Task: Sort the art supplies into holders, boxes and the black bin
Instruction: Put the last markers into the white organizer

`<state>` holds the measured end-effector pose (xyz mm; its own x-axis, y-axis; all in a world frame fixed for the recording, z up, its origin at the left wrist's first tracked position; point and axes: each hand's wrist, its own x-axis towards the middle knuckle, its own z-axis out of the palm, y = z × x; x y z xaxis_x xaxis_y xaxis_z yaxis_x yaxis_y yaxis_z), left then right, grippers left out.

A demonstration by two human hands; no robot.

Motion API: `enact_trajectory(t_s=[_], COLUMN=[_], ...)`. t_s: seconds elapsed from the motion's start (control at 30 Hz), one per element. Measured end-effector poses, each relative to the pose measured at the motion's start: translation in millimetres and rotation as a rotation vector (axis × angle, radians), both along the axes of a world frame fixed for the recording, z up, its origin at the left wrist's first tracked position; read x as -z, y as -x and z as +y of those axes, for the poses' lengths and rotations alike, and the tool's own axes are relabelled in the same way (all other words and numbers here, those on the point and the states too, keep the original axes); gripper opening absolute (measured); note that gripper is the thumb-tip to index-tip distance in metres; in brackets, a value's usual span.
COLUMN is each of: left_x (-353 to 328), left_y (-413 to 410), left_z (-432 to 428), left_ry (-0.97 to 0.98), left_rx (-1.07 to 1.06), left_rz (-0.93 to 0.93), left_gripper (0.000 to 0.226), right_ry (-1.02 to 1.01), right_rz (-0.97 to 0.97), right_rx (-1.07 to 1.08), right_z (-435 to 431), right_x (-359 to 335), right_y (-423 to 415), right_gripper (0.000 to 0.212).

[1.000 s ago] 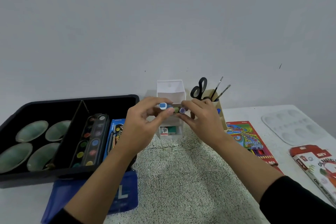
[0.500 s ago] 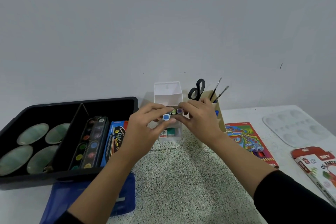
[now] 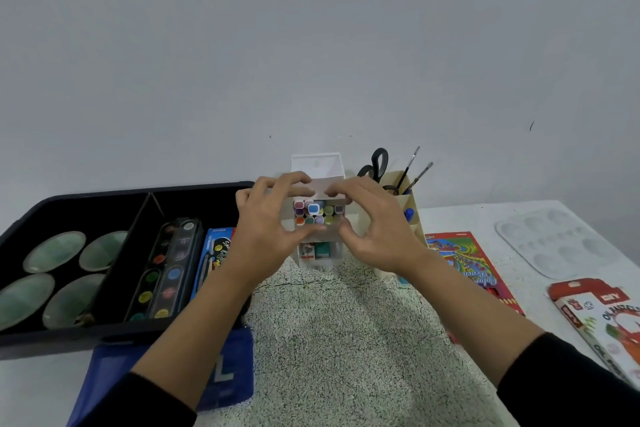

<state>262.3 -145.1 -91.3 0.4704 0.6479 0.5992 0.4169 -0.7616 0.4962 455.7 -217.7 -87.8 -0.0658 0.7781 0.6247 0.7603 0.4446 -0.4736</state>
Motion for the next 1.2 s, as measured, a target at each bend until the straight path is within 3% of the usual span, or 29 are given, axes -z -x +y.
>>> enact_trajectory(t_s=[0.1, 0.2, 0.27, 0.33, 0.53, 0.63, 0.87, 1.03, 1.2], left_x=[4.4, 8.7, 12.0, 12.7, 15.5, 19.6, 26.0, 25.8, 25.7], left_y=[13.2, 18.6, 16.0, 8.5, -1.5, 0.5, -0.8, 1.1, 2.7], left_z=[-0.7, 0.8, 5.4, 10.8, 22.4, 25.5, 29.1, 22.9, 21.6], left_ry=[0.047, 0.257, 0.396, 0.469, 0.362, 0.344, 0.340, 0.303, 0.324], left_rx=[0.042, 0.090, 0.132, 0.148, 0.126, 0.130, 0.059, 0.050, 0.092], left_rz=[-0.028, -0.134, -0.189, -0.212, -0.038, -0.015, 0.034, 0.076, 0.014], left_gripper=[0.069, 0.064, 0.054, 0.034, 0.035, 0.027, 0.041, 0.049, 0.032], right_ry=[0.011, -0.030, -0.065, -0.130, -0.226, -0.227, -0.164, -0.130, -0.119], right_rz=[-0.032, -0.176, -0.281, -0.329, -0.305, -0.282, -0.181, -0.006, 0.211], right_rx=[0.030, 0.115, 0.180, 0.213, 0.223, 0.209, 0.112, 0.044, 0.095], right_z=[-1.2, 2.3, 7.2, 11.7, 17.3, 15.9, 11.4, 1.4, -14.9], right_x=[5.0, 11.1, 14.5, 16.4, 16.9, 20.1, 19.3, 13.0, 2.6], right_y=[-2.1, 4.2, 9.0, 10.9, 11.6, 11.5, 8.5, 12.9, 19.2], right_gripper=[0.033, 0.040, 0.042, 0.031, 0.012, 0.009, 0.014, 0.018, 0.011])
